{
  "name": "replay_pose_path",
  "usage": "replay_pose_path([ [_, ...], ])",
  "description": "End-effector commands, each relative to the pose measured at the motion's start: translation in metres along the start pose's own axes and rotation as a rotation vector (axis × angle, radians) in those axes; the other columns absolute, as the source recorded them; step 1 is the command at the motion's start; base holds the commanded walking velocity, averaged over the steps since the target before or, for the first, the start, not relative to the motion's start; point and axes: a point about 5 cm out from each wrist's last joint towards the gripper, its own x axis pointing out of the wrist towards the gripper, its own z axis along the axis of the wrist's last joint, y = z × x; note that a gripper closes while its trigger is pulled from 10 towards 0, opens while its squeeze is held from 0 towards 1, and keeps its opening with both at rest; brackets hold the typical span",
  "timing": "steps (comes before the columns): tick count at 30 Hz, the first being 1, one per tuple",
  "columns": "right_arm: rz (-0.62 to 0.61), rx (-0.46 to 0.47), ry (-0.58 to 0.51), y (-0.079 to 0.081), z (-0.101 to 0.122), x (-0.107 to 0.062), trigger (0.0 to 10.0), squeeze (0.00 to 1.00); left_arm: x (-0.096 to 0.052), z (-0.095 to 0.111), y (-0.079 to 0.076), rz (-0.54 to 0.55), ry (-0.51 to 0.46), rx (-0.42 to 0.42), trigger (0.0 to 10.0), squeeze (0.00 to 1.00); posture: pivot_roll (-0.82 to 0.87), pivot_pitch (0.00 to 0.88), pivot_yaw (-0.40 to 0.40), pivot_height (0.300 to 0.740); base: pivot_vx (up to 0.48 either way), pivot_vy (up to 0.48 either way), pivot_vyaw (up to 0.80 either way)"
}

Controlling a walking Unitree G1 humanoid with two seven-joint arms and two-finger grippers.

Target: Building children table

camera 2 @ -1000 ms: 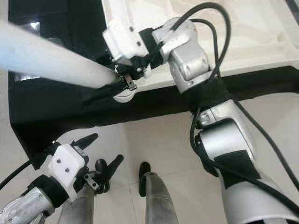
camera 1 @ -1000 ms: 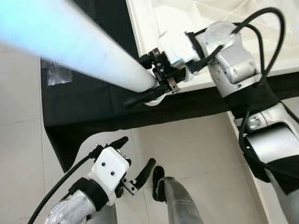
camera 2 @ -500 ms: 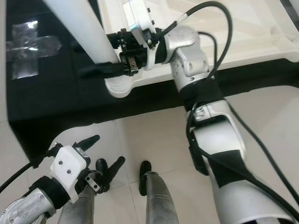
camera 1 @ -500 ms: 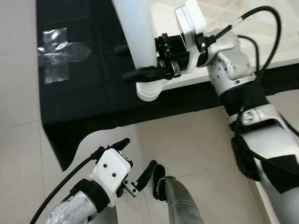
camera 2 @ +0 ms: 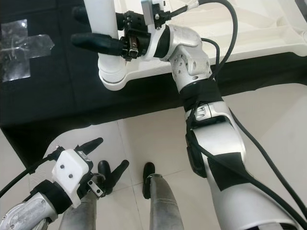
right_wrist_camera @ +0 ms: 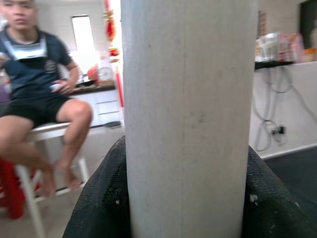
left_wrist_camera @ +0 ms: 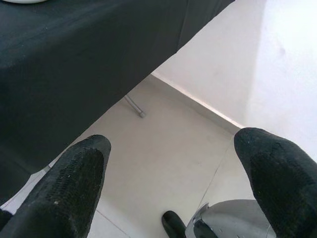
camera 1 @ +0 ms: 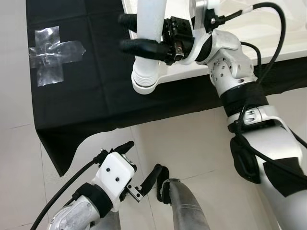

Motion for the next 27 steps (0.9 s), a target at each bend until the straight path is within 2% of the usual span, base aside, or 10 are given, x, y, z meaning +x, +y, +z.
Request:
replay_pose_path([
  [1,-0.033,-0.013,-0.017,0.001,-0.004,-0.001,10.0,0.0,-0.001,-0.005,-0.006,-0.025,0.027,-0.014,10.0,0.0,0.13,0.501,-0.069,0.74,0.0,0.0,0.0],
  [8,-0.1,0.003,-0.077,0.002,-0.009,0.0,10.0,0.0,-0.001,-0.005,-0.007,-0.026,0.026,-0.013,10.0,0.0,0.13,0.505,-0.075,0.74,0.0,0.0,0.0],
  [15,-0.133,0.002,-0.07,0.006,-0.017,0.001,10.0,0.0,-0.001,-0.005,-0.008,-0.027,0.029,-0.01,10.0,0.0,0.13,0.507,-0.077,0.74,0.0,0.0,0.0],
  [17,-0.137,-0.042,-0.01,0.012,-0.025,0.0,10.0,0.0,-0.001,-0.005,-0.008,-0.023,0.029,-0.009,10.0,0.0,0.13,0.51,-0.077,0.74,0.0,0.0,0.0],
  [20,-0.132,-0.062,0.02,0.015,-0.028,-0.001,10.0,0.0,-0.001,-0.005,-0.007,-0.022,0.029,-0.009,10.0,0.0,0.13,0.51,-0.077,0.74,0.0,0.0,0.0],
  [21,-0.092,-0.102,0.105,0.021,-0.037,-0.002,10.0,0.0,-0.001,-0.005,-0.007,-0.024,0.029,-0.009,10.0,0.0,0.13,0.51,-0.075,0.74,0.0,0.0,0.0],
  [22,-0.073,-0.116,0.138,0.024,-0.039,-0.002,10.0,0.0,-0.001,-0.005,-0.007,-0.025,0.03,-0.008,10.0,0.0,0.13,0.511,-0.075,0.74,0.0,0.0,0.0],
  [27,-0.038,-0.139,0.184,0.026,-0.042,-0.003,10.0,0.0,-0.001,-0.004,-0.005,-0.023,0.028,-0.005,10.0,0.0,0.13,0.509,-0.077,0.74,0.0,0.0,0.0],
])
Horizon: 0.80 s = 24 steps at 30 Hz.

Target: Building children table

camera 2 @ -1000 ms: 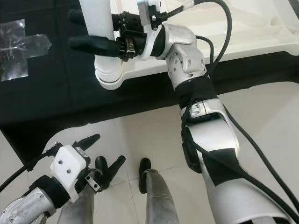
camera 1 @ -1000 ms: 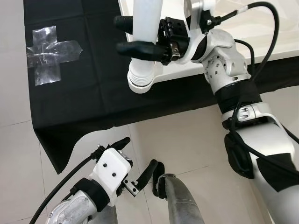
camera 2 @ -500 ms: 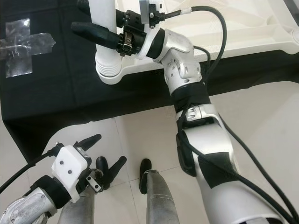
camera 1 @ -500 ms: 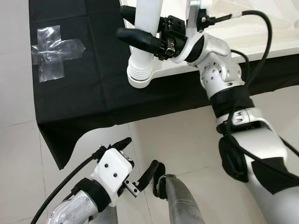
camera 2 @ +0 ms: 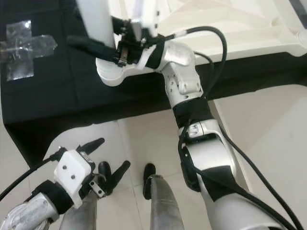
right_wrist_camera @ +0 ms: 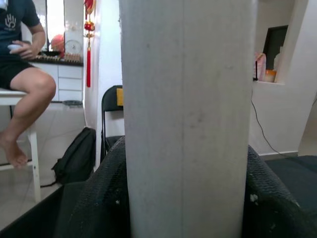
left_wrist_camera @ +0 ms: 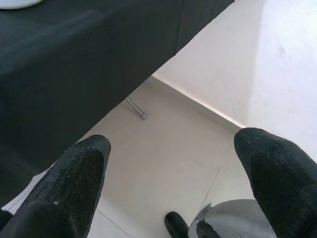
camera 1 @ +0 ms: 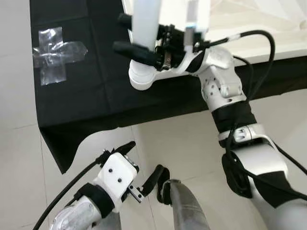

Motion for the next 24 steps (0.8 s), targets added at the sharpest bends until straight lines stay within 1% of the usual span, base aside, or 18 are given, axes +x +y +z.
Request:
replay_pose_path([
  [1,0.023,0.079,0.106,0.012,-0.026,-0.009,10.0,0.0,-0.002,-0.004,-0.004,-0.021,0.025,-0.02,10.0,0.0,0.13,0.509,-0.077,0.74,0.0,0.0,0.0],
  [8,0.007,0.083,0.104,0.011,-0.026,-0.009,10.0,0.0,-0.001,-0.004,-0.005,-0.02,0.025,-0.02,10.0,0.0,0.13,0.509,-0.079,0.74,0.0,0.0,0.0],
  [11,-0.004,0.1,0.097,0.01,-0.027,-0.009,10.0,0.0,-0.001,-0.005,-0.005,-0.02,0.025,-0.019,10.0,0.0,0.13,0.509,-0.079,0.74,0.0,0.0,0.0],
  [13,-0.031,0.145,0.073,0.008,-0.028,-0.009,10.0,0.0,-0.002,-0.005,-0.005,-0.02,0.025,-0.019,10.0,0.0,0.12,0.508,-0.079,0.74,0.0,0.0,0.0],
  [16,-0.111,0.229,0.023,0.001,-0.029,-0.011,10.0,0.0,-0.001,-0.005,-0.005,-0.02,0.025,-0.02,10.0,0.0,0.12,0.51,-0.082,0.74,0.0,0.0,0.0],
  [18,-0.149,0.259,-0.006,-0.001,-0.03,-0.012,10.0,0.0,-0.001,-0.005,-0.005,-0.02,0.025,-0.021,10.0,0.0,0.12,0.51,-0.082,0.74,0.0,0.0,0.0],
  [20,-0.19,0.31,-0.079,-0.003,-0.028,-0.015,10.0,0.0,-0.001,-0.006,-0.005,-0.02,0.025,-0.022,10.0,0.0,0.12,0.51,-0.083,0.74,0.0,0.0,0.0],
  [21,-0.2,0.326,-0.101,-0.003,-0.027,-0.016,10.0,0.0,-0.001,-0.006,-0.005,-0.02,0.026,-0.021,10.0,0.0,0.12,0.51,-0.083,0.74,0.0,0.0,0.0],
  [24,-0.21,0.337,-0.12,-0.002,-0.027,-0.018,10.0,0.0,-0.002,-0.006,-0.005,-0.02,0.026,-0.021,10.0,0.0,0.12,0.513,-0.079,0.74,0.0,0.0,0.0],
])
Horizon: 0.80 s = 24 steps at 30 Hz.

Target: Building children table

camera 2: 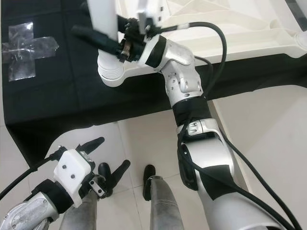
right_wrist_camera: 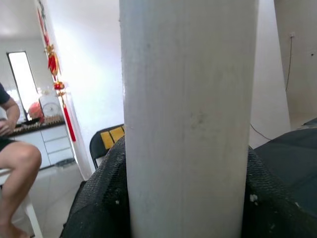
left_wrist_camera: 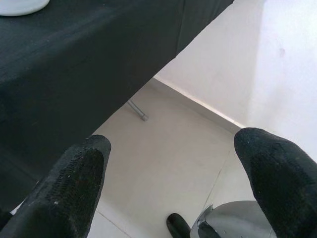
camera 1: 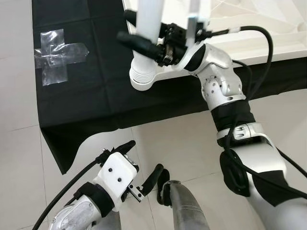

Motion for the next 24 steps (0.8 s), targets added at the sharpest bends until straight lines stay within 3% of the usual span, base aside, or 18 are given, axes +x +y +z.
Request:
replay_pose_path([
  [1,-0.021,0.056,0.038,0.003,-0.016,-0.009,10.0,0.0,-0.002,-0.006,-0.005,-0.021,0.027,-0.023,10.0,0.0,0.12,0.513,-0.079,0.74,0.0,0.0,0.0],
  [11,0.009,0.019,0.052,0.012,-0.021,-0.009,10.0,0.0,-0.003,-0.006,-0.004,-0.023,0.029,-0.016,10.0,0.0,0.12,0.512,-0.073,0.74,0.0,0.0,0.0],
  [15,0.035,-0.031,0.109,0.018,-0.027,-0.009,10.0,0.0,-0.002,-0.006,-0.005,-0.024,0.029,-0.014,10.0,0.0,0.12,0.514,-0.075,0.74,0.0,0.0,0.0],
  [16,0.066,-0.104,0.204,0.024,-0.037,-0.01,10.0,0.0,-0.002,-0.006,-0.005,-0.026,0.029,-0.012,10.0,0.0,0.12,0.514,-0.076,0.74,0.0,0.0,0.0],
  [19,0.083,-0.149,0.273,0.028,-0.045,-0.011,10.0,0.0,-0.002,-0.006,-0.005,-0.026,0.029,-0.011,10.0,0.0,0.12,0.512,-0.075,0.74,0.0,0.0,0.0],
  [24,0.073,-0.154,0.296,0.028,-0.047,-0.012,10.0,0.0,-0.001,-0.006,-0.005,-0.028,0.027,-0.011,10.0,0.0,0.12,0.512,-0.076,0.74,0.0,0.0,0.0],
])
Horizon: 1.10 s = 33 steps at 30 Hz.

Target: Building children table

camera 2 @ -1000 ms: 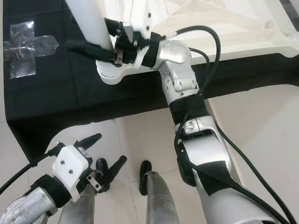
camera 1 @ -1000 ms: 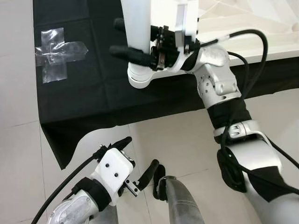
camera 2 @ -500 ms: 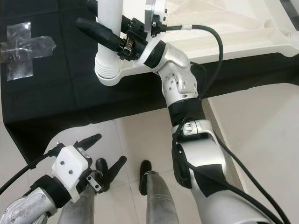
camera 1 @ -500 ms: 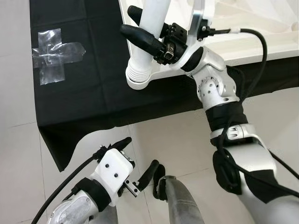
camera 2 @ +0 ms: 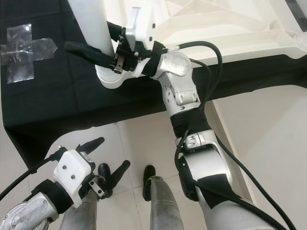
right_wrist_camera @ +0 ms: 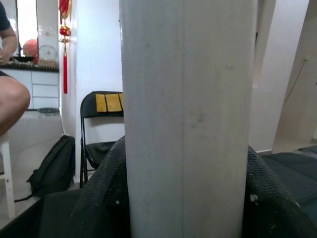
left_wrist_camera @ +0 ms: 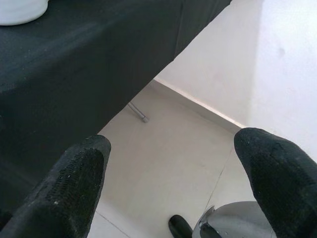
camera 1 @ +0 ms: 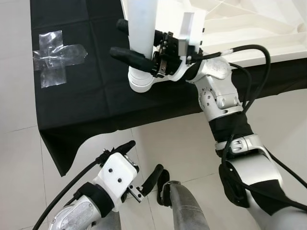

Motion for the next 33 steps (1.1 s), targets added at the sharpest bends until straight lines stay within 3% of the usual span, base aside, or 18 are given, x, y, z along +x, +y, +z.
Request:
replay_pose_path([
  [1,0.003,0.118,0.163,0.015,-0.039,-0.016,10.0,0.0,-0.001,-0.006,-0.005,-0.023,0.028,-0.022,10.0,0.0,0.12,0.511,-0.078,0.74,0.0,0.0,0.0],
  [16,0.004,0.141,0.298,0.008,-0.049,-0.013,10.0,0.0,-0.001,-0.007,-0.006,-0.025,0.028,-0.017,10.0,0.0,0.11,0.503,-0.085,0.74,0.0,0.0,0.0],
  [25,-0.216,0.258,0.34,-0.001,-0.062,-0.017,10.0,0.0,0.0,-0.007,-0.008,-0.026,0.028,-0.021,10.0,0.0,0.11,0.511,-0.09,0.74,0.0,0.0,0.0],
  [33,-0.488,0.265,0.288,0.0,-0.071,-0.025,10.0,0.0,0.0,-0.007,-0.008,-0.03,0.027,-0.018,10.0,0.0,0.1,0.511,-0.089,0.74,0.0,0.0,0.0],
])
